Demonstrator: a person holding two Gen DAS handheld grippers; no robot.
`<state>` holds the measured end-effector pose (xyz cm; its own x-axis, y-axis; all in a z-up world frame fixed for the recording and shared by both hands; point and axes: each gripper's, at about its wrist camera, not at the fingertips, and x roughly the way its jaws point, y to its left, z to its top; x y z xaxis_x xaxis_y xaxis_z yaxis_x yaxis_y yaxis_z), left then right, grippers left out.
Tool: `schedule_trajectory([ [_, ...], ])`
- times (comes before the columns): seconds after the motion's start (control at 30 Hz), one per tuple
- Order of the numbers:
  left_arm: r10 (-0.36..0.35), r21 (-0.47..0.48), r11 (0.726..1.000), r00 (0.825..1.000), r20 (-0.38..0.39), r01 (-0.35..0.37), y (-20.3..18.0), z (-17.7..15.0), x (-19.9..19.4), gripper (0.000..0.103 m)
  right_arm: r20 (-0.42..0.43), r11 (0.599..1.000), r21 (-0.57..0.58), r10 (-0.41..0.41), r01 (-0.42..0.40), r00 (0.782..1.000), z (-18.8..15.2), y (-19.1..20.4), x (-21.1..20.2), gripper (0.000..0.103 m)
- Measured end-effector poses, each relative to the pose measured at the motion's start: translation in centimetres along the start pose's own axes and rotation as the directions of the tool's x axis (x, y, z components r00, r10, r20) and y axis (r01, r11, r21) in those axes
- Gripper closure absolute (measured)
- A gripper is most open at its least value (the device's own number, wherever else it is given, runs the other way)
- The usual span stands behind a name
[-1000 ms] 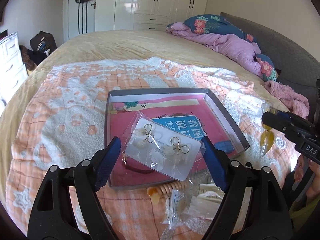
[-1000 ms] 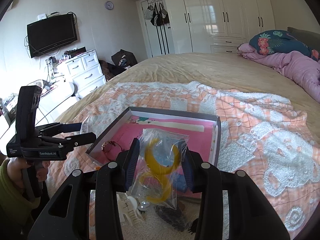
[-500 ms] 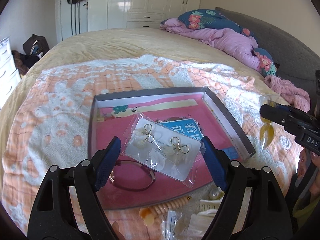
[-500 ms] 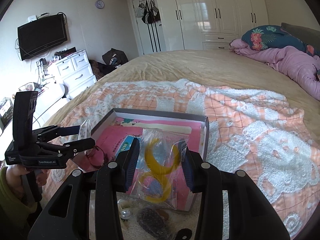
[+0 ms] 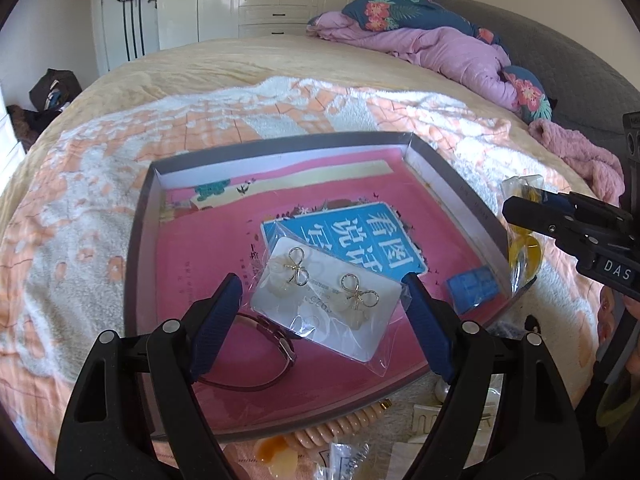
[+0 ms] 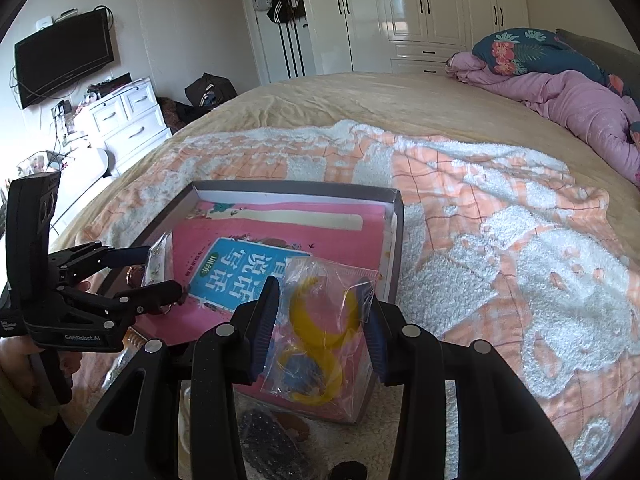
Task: Organize jewelry
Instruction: 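Carry both bags over the grey box and lower them inside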
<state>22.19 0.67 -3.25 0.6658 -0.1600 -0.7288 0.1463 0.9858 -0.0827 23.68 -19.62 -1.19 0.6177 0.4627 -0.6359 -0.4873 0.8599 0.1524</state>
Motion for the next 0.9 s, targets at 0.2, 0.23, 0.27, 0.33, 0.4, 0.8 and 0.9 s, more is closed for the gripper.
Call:
schedule_trajectory([
  [0.2,-0.001,0.013,1.0,1.0,-0.016,0.001,-0.3,-0.3,0.7,0.029,-0.025,1.0,-0.007,-0.015,0.015,1.0,-0.5,0.0,1.0,0.064],
  [0.23,0.0,0.016,1.0,1.0,-0.018,0.0,-0.4,-0.4,0.8,0.029,-0.028,1.0,-0.007,-0.017,0.017,0.999,-0.6,0.0,1.1,0.064],
  [0.27,-0.001,0.018,1.0,1.0,-0.021,0.001,-0.4,-0.4,0.9,0.029,-0.032,1.0,-0.008,-0.019,0.019,0.999,-0.7,0.1,1.2,0.064],
  [0.33,-0.001,0.023,1.0,1.0,-0.027,0.001,-0.5,-0.4,1.0,0.029,-0.036,1.0,-0.013,-0.026,0.025,0.999,-0.8,0.2,1.4,0.063],
  [0.4,-0.001,0.03,1.0,0.999,-0.032,0.002,-0.6,-0.5,1.1,0.029,-0.037,0.999,-0.017,-0.03,0.029,0.999,-0.9,0.3,1.5,0.063],
  [0.8,-0.009,0.057,0.998,0.998,-0.062,0.013,-1.0,-0.7,1.9,0.028,-0.069,1.0,-0.006,-0.031,0.031,0.997,-1.4,0.3,2.8,0.056],
  [0.9,-0.01,0.064,0.998,0.998,-0.064,0.014,-1.1,-0.8,2.0,0.028,-0.073,0.999,0.0,-0.032,0.032,0.997,-1.5,0.2,2.8,0.05],
])
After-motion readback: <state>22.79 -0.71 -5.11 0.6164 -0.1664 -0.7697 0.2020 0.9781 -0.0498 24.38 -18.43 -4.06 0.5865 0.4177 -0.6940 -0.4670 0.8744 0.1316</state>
